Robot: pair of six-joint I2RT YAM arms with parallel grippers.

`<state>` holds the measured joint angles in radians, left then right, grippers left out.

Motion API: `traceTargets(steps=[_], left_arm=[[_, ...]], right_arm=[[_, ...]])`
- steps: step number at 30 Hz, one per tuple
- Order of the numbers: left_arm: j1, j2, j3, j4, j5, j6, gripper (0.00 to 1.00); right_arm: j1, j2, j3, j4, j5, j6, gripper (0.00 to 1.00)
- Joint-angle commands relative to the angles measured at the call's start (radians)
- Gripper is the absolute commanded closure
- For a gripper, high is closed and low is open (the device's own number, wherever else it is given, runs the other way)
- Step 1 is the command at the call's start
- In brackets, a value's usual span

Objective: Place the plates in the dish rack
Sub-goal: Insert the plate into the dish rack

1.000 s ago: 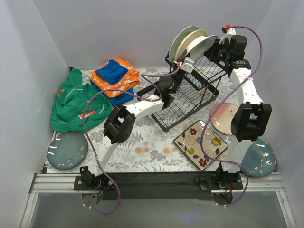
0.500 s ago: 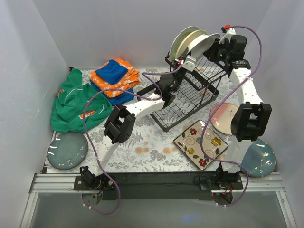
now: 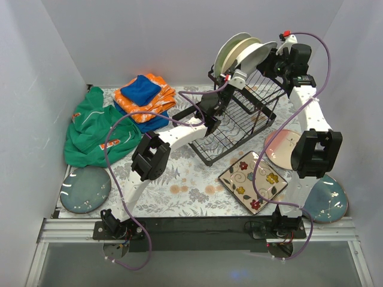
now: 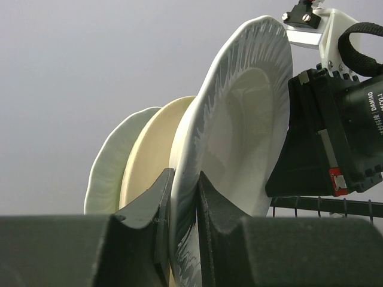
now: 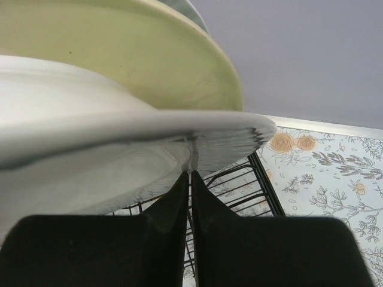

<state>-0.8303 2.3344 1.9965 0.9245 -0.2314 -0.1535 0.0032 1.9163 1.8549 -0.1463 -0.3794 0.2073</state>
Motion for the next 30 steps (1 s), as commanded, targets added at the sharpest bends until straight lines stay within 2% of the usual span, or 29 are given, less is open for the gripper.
traceTargets(steps=[1, 17, 30], left_arm=[[-0.058, -0.078, 0.051, 0.134, 0.081, -0.063, 1.0], [-0.075, -0.109, -0.021, 0.16, 0.05, -0.04, 1.0], [-0.053, -0.112, -0.016, 0.155, 0.069, 0.002, 1.0]], right_arm=[[0.023, -0.062, 0.003, 0.102, -0.007, 0.006, 0.92], [0.018, -0.092, -0.051, 0.108, -0.012, -0.005, 0.92], [0.017, -0.074, -0.045, 0.108, -0.021, 0.001, 0.92]])
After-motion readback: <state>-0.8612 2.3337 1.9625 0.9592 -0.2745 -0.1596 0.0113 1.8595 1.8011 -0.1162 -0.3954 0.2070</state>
